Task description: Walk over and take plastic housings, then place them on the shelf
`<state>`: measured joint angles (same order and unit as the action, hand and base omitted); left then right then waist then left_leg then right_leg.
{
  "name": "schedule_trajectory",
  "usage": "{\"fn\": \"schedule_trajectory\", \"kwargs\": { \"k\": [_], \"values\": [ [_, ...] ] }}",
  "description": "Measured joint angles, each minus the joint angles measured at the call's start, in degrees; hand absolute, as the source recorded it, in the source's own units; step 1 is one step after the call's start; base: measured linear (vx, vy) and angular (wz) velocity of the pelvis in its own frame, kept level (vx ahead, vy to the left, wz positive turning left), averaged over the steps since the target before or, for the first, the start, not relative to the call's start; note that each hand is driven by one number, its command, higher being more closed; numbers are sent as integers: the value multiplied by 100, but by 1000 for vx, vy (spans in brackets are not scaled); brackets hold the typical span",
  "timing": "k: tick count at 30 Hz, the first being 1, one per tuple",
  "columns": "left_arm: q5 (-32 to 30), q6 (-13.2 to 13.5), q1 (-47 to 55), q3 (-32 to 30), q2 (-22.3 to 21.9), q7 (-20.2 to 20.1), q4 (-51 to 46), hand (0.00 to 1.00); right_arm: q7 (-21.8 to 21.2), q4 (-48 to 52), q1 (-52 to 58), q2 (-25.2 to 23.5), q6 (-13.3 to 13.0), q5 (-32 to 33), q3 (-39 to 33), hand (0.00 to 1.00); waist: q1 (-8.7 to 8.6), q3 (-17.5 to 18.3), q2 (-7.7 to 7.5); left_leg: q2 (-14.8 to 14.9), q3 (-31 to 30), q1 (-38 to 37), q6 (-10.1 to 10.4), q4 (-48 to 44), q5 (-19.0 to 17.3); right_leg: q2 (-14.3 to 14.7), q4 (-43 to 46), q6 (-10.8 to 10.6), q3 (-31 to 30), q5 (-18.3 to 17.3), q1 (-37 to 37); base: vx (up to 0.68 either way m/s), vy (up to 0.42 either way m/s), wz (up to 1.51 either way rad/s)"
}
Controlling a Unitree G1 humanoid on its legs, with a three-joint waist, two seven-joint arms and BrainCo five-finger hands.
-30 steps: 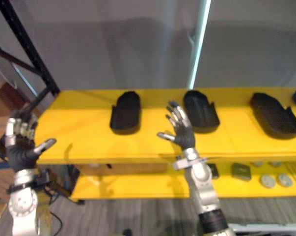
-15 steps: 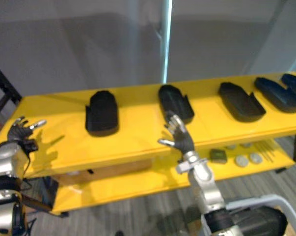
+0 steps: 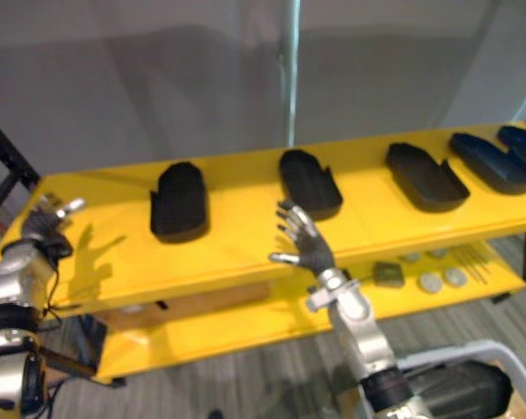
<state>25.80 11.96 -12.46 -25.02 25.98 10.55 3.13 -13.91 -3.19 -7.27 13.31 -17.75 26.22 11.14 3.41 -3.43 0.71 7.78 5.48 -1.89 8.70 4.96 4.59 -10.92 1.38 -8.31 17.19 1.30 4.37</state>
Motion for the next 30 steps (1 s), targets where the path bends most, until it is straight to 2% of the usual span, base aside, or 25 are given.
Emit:
{"fn": "schedule_trajectory", "kwargs": {
  "k": [2,3,6,8,9,11,15,16,19,20,22,23,24,26,28,30],
  "values": [
    [-809,921,1226,-306,-1208,515,-1691,0,10,544,300,-21,-176,-8,-344,0,138,19,54,1,-50,-87,1,-21,2,8,-26,0,74,0,108,61,-23,15],
    [-940,1145,1607,-290,-1627,569,-2062,0,26,706,399,-30,-235,-10,-448,0,201,31,72,1,-74,-141,2,-20,2,11,-54,2,142,-1,206,20,-25,26],
    [-1319,1342,2643,91,-2463,658,-2900,0,148,1077,477,-218,-285,-26,-527,0,267,58,76,-3,-246,-196,-3,8,-20,20,-108,-30,328,-147,439,-65,-26,30],
    [-1339,1326,2993,428,-2683,656,-3104,0,321,1154,488,-388,-285,-127,-491,0,286,56,79,11,-219,-191,-4,11,-45,17,-113,-63,356,-218,445,-124,-8,13],
    [-1356,1308,3148,637,-2748,648,-3176,0,466,1164,505,-459,-284,-240,-458,0,279,43,28,22,-176,-177,-4,11,-44,18,-127,-65,367,-219,448,-102,0,8],
    [-1544,1306,3234,727,-2751,660,-3176,0,629,1175,539,-509,-285,-261,-434,0,266,67,25,21,-172,-116,-7,11,-32,19,-145,-65,366,-219,411,-52,8,7],
    [-1631,1549,3255,795,-2692,646,-3183,0,1175,1173,720,-555,-330,-492,-436,0,234,-4,-139,26,-91,0,-20,9,68,24,-188,-78,298,-117,257,30,10,-27],
    [-2013,1596,2788,1235,-2167,657,-3179,0,2032,1182,937,-501,-323,-973,-1036,0,-25,-17,-230,83,526,-164,0,-20,50,58,-173,-40,-330,140,4,123,20,-133],
    [-2014,1591,2550,1285,-2172,672,-3149,0,2154,1347,1124,-401,-322,-1015,-1310,0,-291,-123,-184,120,772,-304,9,8,-37,96,-222,-19,-525,151,-21,7,4,-77],
    [-1984,1635,2462,1404,-2202,728,-3113,0,2120,1535,1361,-414,-306,-1057,-1464,0,-427,-157,-209,156,930,-370,5,-90,-127,145,-123,-24,-794,175,-156,-19,8,-53],
    [-1985,1638,2338,1676,-2221,846,-2993,0,2049,1903,1832,-476,-308,-1143,-1746,0,-436,-168,-227,213,1309,-411,28,-363,-336,181,0,-4,-1184,149,-325,-1,41,-114],
    [-2058,1605,2273,1995,-2167,1027,-2911,0,2069,2141,2169,-566,-345,-1131,-2195,0,-485,-193,-237,253,1706,-515,78,-532,-534,216,8,-15,-1603,121,-456,1,63,-159],
    [-2234,1551,2225,2157,-2140,1182,-2871,0,2214,2270,2349,-640,-391,-1108,-2580,0,-757,-274,-243,274,1904,-532,76,-686,-703,230,-44,-40,-1806,154,-434,-10,54,-134],
    [-2250,1529,2035,2380,-2135,1306,-2832,0,2458,2339,2619,-682,-549,-992,-3009,0,-1162,-322,-285,286,2230,-622,95,-829,-869,257,-119,-54,-2090,223,-582,-25,42,-100],
    [-2520,1438,1642,2574,-2135,1488,-2631,0,2546,2475,3138,-874,-738,-890,-3144,0,-1384,-321,-265,359,2529,-638,122,-982,-1020,347,-160,-24,-2358,326,-667,33,30,-88],
    [-2661,1294,1463,2735,-2177,1580,-2611,0,2548,2615,3432,-1149,-828,-898,-3108,0,-1462,-342,-215,403,2690,-721,139,-999,-1035,424,-230,-35,-2525,417,-687,78,7,-48]
  ]
}}
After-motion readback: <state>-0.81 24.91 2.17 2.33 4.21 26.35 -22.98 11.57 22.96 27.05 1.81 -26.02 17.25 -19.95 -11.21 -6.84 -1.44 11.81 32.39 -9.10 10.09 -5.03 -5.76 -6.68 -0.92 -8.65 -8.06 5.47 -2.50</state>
